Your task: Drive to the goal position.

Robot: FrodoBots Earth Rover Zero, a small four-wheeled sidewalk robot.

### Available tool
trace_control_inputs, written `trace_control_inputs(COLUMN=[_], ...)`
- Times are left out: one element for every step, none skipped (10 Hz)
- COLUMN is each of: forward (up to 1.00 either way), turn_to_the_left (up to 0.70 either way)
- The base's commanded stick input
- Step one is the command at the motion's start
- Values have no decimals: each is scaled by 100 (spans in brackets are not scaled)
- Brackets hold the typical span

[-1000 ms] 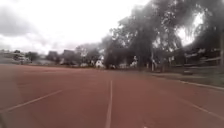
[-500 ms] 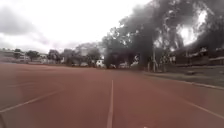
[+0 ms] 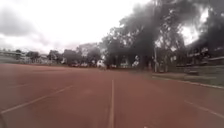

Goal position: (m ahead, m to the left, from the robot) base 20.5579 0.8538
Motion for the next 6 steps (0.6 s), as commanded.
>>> trace_control_inputs(forward=[67,67,67,67,67,67], turn_to_the_left=[0,0,0,0,0,0])
